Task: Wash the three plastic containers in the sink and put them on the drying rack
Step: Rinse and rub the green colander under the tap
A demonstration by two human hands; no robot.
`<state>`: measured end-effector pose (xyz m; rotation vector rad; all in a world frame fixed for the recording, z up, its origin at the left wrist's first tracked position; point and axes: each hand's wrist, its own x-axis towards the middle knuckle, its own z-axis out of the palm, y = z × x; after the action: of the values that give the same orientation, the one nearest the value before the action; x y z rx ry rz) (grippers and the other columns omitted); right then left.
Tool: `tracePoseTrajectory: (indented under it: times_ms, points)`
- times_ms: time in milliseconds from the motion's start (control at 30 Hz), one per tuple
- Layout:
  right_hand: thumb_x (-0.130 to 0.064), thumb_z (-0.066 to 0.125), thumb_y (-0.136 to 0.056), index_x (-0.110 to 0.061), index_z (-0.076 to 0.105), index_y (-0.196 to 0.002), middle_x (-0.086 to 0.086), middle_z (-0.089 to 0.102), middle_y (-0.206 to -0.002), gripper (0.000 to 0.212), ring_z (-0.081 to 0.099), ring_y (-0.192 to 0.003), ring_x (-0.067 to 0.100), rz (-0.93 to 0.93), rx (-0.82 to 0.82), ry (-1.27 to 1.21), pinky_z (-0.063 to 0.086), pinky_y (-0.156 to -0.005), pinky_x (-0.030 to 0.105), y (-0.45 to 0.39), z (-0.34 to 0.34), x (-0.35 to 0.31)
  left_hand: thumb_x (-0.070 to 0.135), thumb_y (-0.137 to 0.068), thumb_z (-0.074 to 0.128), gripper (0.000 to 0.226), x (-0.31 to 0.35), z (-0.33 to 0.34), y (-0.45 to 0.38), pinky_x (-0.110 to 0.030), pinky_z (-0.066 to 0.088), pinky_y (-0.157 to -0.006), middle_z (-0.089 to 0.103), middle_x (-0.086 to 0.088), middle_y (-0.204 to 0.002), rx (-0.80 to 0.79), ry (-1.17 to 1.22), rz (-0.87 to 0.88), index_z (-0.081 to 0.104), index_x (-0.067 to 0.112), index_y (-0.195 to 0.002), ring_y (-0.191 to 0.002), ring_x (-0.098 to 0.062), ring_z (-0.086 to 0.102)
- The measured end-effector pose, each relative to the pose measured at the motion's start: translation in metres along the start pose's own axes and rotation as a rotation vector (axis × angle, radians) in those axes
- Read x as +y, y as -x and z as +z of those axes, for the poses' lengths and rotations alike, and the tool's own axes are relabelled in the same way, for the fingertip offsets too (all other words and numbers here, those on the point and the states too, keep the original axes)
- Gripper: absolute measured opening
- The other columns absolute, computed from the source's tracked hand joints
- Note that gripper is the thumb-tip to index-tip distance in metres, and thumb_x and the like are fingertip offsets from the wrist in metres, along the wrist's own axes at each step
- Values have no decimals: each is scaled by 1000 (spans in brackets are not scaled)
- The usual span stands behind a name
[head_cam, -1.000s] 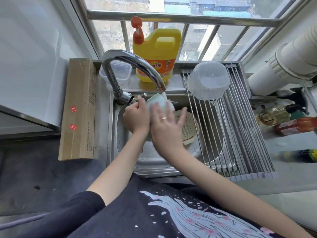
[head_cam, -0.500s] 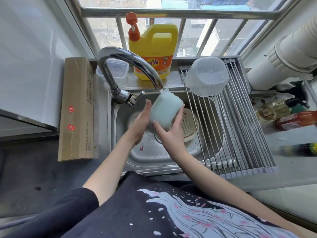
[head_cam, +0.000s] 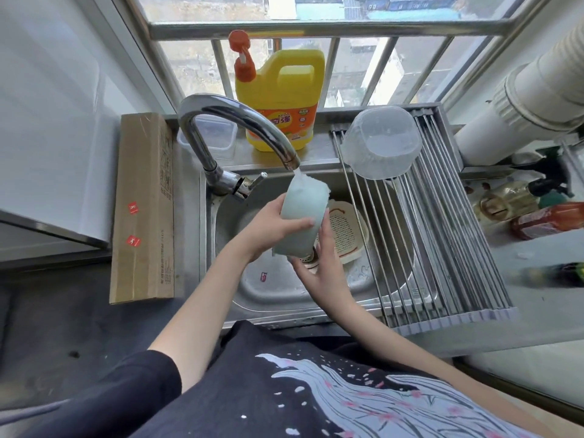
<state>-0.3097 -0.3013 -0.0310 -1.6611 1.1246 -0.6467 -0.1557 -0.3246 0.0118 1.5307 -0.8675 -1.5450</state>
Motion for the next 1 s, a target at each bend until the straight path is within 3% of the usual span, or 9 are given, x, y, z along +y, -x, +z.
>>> tracePoseTrajectory:
  times_ms: [133, 233, 300, 400, 500, 667, 800, 867, 1000]
  points:
    - [-28, 58, -88, -21, 4, -152, -25, 14, -155, 85, 23, -143, 4, -33, 34, -35, 28, -111, 21, -2, -10, -2, 11, -72, 79, 36, -9, -5, 8, -31, 56, -72, 73, 2, -90, -29, 5, -4, 65, 22, -104, -81, -12, 68]
    - [-31, 50, -92, -21, 9, -152, -5, 15, -159, 73, 17, -145, 9, -102, 43, 83, 21, -115, 22, -14, -21, -11, 7, -73, 78, 36, -12, -4, 14, -31, 56, -70, 71, -1, -87, -47, -38, -23, 66, 15, -106, -75, -12, 67]
    - [-37, 40, -93, -19, 23, -150, 0, 20, -158, 62, 13, -146, 11, -144, -16, 214, 13, -118, 32, -32, -25, -15, 8, -73, 79, 32, -14, -2, 16, -34, 55, -70, 71, -4, -85, -61, -44, -27, 67, 13, -102, -74, -16, 67]
    - [-40, 25, -95, -14, 42, -143, 5, 39, -150, 57, 29, -141, 16, -94, -33, 276, 22, -116, 45, -57, -19, -20, 5, -73, 78, 25, -14, 1, 19, -29, 54, -66, 69, -2, -79, -55, -45, -6, 67, 14, -93, -71, -14, 65]
    - [-33, 23, -100, -21, 39, -144, -2, 39, -150, 49, 31, -140, 15, 122, -47, 371, 16, -116, 52, -80, -10, -34, 2, -71, 78, 25, -13, -3, 17, -24, 52, -62, 69, 4, -72, -15, -39, 15, 66, 16, -88, -65, -8, 63]
    - [-10, 22, -98, -5, 47, -127, 19, 52, -128, 39, 50, -118, 39, 368, -172, 437, 39, -95, 48, -117, -2, -40, 7, -68, 81, 26, -16, -5, 20, -21, 50, -58, 68, 7, -71, -54, -110, 25, 66, 23, -83, -64, -5, 62]
    - [-23, 31, -99, -8, 45, -139, 12, 48, -142, 44, 43, -129, 30, 255, 12, 316, 33, -105, 43, -101, -4, -39, 6, -70, 80, 24, -19, -2, 18, -30, 51, -70, 67, -2, -78, -25, -78, 59, 66, 20, -83, -74, -15, 61]
    - [-27, 34, -96, -7, 43, -142, 12, 45, -145, 51, 40, -134, 26, 177, 11, 209, 30, -111, 42, -95, -7, -38, 3, -75, 76, 23, -19, -2, 15, -32, 53, -71, 68, -3, -81, -11, -29, 44, 66, 19, -87, -75, -16, 63]
    - [-30, 43, -86, -11, 61, -128, 7, 60, -132, 49, 52, -124, 19, 71, -20, 49, 40, -106, 39, -92, -16, -25, 15, -71, 78, 27, -16, -1, 9, -35, 52, -76, 70, -2, -87, 30, 99, 41, 66, 20, -95, -81, -17, 65]
